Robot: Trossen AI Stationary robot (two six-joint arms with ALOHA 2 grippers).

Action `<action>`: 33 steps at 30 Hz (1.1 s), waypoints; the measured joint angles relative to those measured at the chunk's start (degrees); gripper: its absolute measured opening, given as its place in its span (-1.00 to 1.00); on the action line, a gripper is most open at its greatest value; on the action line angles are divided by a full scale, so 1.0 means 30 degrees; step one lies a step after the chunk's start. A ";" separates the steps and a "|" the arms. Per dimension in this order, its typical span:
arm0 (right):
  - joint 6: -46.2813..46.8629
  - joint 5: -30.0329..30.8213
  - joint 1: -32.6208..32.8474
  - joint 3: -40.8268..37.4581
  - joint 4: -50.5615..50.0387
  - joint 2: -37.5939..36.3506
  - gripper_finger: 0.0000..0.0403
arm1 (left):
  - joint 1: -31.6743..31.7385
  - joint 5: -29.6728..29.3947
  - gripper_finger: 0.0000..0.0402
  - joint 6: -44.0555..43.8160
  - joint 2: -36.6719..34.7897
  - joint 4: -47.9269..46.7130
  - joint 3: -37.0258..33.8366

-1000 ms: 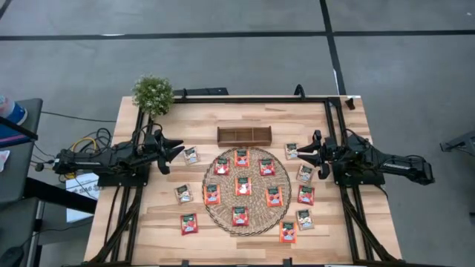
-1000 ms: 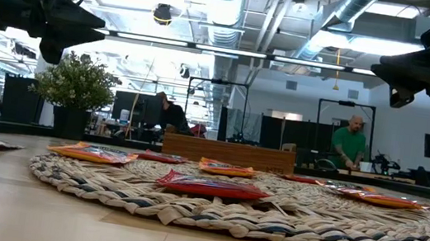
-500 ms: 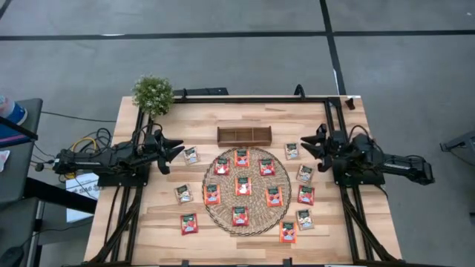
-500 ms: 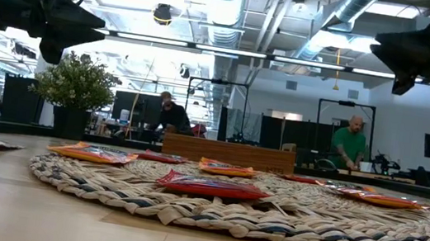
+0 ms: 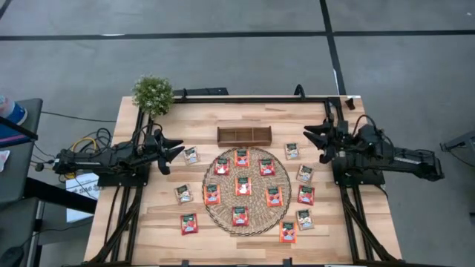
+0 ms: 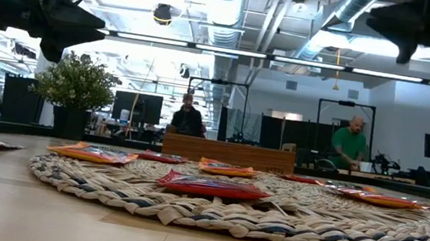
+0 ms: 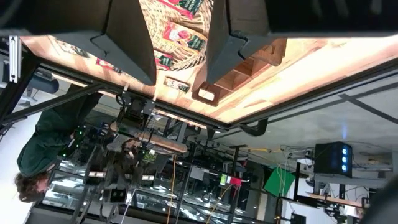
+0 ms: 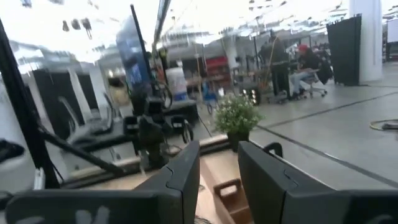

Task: Pick & Place Tea
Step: Put the brown tea bag into the right section of the wooden organizer

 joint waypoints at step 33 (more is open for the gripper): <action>0.3710 0.7867 -0.0015 1.2061 -2.0815 1.7719 -0.49 | -0.0007 0.0801 -0.34 -0.0204 -0.0004 -0.0028 0.0000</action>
